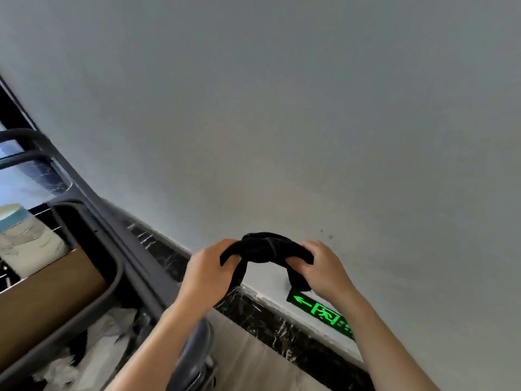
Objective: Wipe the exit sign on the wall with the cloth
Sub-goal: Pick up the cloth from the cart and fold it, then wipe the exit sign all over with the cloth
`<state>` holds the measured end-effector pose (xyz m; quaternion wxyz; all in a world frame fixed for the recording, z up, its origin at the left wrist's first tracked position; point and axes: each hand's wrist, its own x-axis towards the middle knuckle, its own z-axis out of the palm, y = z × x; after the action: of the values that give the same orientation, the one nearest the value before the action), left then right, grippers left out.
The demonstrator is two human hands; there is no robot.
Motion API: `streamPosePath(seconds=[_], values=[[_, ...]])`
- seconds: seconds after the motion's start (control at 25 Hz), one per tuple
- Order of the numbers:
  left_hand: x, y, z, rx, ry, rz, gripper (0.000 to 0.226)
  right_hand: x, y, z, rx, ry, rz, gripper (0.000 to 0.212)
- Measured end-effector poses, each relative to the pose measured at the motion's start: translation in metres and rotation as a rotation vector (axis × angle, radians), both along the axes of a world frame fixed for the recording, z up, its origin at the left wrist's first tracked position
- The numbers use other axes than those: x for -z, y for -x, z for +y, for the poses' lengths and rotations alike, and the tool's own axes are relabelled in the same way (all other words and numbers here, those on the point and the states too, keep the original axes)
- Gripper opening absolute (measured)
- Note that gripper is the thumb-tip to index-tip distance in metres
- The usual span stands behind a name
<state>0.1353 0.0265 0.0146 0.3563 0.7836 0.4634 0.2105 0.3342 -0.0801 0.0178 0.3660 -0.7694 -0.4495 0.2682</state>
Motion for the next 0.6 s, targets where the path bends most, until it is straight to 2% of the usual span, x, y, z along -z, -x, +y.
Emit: streamPosePath(seconds=[0.08, 0.32, 0.6], values=[[-0.001, -0.041, -0.021, 0.100, 0.037, -0.030, 0.023, -0.001, -0.031, -0.039, 0.094, 0.007, -0.009, 0.004], [0.033, -0.133, -0.087, 0.225, 0.185, -0.109, 0.032, 0.033, -0.088, -0.136, 0.342, -0.006, 0.098, 0.013], [0.144, -0.190, -0.128, 0.235, 0.277, -0.114, 0.044, 0.151, -0.119, -0.181, 0.497, -0.040, 0.161, 0.019]])
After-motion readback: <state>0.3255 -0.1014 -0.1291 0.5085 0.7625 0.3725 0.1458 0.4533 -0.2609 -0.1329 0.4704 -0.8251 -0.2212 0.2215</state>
